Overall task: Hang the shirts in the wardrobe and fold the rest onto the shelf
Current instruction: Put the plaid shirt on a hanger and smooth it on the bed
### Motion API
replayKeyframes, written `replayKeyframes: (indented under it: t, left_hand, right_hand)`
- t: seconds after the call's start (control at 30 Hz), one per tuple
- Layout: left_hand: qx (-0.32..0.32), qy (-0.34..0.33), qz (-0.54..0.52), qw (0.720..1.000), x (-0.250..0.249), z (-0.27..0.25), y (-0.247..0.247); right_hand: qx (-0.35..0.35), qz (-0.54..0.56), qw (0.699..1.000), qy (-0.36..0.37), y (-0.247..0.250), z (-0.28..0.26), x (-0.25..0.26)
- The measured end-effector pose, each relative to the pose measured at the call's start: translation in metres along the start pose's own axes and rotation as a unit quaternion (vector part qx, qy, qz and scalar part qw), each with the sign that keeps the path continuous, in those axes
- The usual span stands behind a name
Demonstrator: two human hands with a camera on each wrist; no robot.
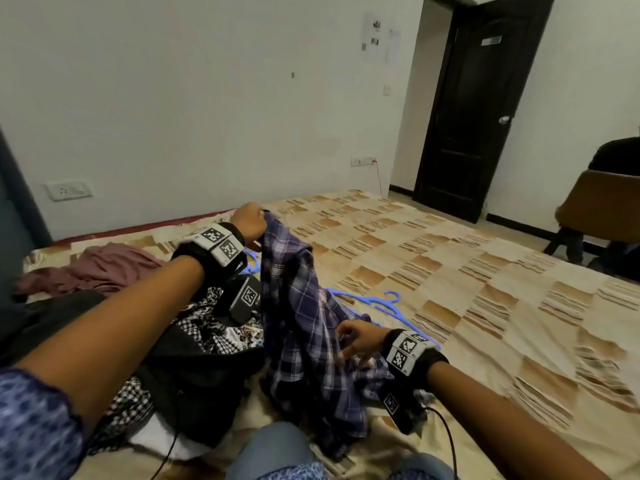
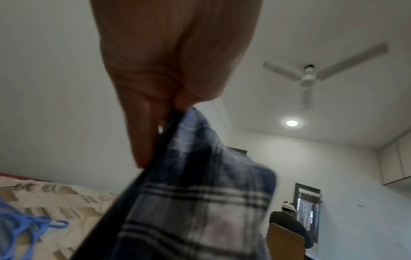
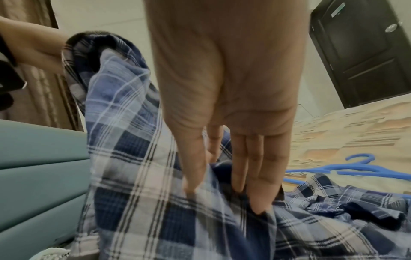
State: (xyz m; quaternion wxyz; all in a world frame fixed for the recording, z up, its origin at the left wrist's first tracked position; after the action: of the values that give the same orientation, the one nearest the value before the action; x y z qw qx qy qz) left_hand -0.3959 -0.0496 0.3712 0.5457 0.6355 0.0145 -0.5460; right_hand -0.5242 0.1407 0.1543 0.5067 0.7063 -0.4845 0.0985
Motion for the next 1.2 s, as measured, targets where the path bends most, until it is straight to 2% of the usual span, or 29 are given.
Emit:
replayKeyframes:
  t: [0.1,0.17,0.27,0.43,0.57,0.73,0.8,0.9,1.0,1.03,1.1,1.13,1.17,1.2]
  left_hand:
    - [-0.072,0.041,0.129,0.988,0.038,-0.002,0.013]
    - [-0.101,0.037,0.173,0.979,0.057,-0.006,0.008]
    - [-0.015,0.037,0.2,0.979,0.082,-0.006,-0.037]
    - [0.109,0.08,0.168,0.977,0.109,0.004,-0.115]
    - [0.185,0.102,0.155,0.965,0.12,0.008,-0.164]
    - [0.332,0.139,0.117,0.926,0.137,-0.007,-0.234]
    - [0.369,0.144,0.086,0.914,0.132,-0.013,-0.252]
    - [0.375,0.138,0.073,0.914,0.125,-0.017,-0.264]
    - [0.427,0.151,0.043,0.89,0.114,-0.031,-0.279]
    - [0.427,0.155,0.012,0.891,0.105,-0.031,-0.279]
    - [0.368,0.12,0.018,0.922,0.073,-0.02,-0.257]
    - [0.332,0.085,0.059,0.937,0.052,-0.01,-0.237]
    - [0.281,0.017,0.08,0.956,0.029,0.006,-0.213]
    - [0.214,-0.026,0.06,0.975,0.01,0.023,-0.184]
  right_hand:
    - [0.001,-0.021,1.0,-0.011,0.002,0.007,-0.005]
    - [-0.033,-0.05,0.998,-0.021,0.012,0.01,-0.014]
    - [-0.088,-0.123,0.988,-0.04,0.028,0.02,-0.038]
    - [-0.065,-0.117,0.989,-0.062,0.019,0.05,-0.079]
    - [-0.084,-0.141,0.985,-0.059,0.006,0.086,-0.097]
    - [0.001,-0.224,0.971,-0.078,-0.02,0.111,-0.111]
    - [-0.004,-0.217,0.975,-0.045,-0.003,0.105,-0.103]
    - [-0.062,-0.086,0.994,0.036,0.054,0.08,-0.074]
    - [-0.11,0.009,0.985,0.134,0.114,0.035,-0.028]
    - [-0.13,0.003,0.98,0.149,0.133,0.02,-0.014]
    - [-0.189,-0.04,0.969,0.155,0.173,-0.006,-0.001]
    - [-0.23,-0.045,0.961,0.147,0.194,-0.021,0.0]
    - [-0.293,-0.042,0.946,0.13,0.219,-0.037,-0.004]
    - [-0.379,-0.034,0.917,0.116,0.244,-0.06,-0.007]
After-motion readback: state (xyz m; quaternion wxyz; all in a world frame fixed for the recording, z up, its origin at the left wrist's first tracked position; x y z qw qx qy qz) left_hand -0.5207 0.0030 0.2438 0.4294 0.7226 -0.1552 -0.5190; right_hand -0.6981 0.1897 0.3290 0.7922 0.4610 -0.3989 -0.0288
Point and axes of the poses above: each hand's wrist, its own z-axis towards the middle knuckle, its own y-axis out of the back of the hand, x = y × z, the point moved 8 cm from there along z, towards the middle knuckle, and after that the axes turned 2 degrees about -y, right-handed, at the moved point
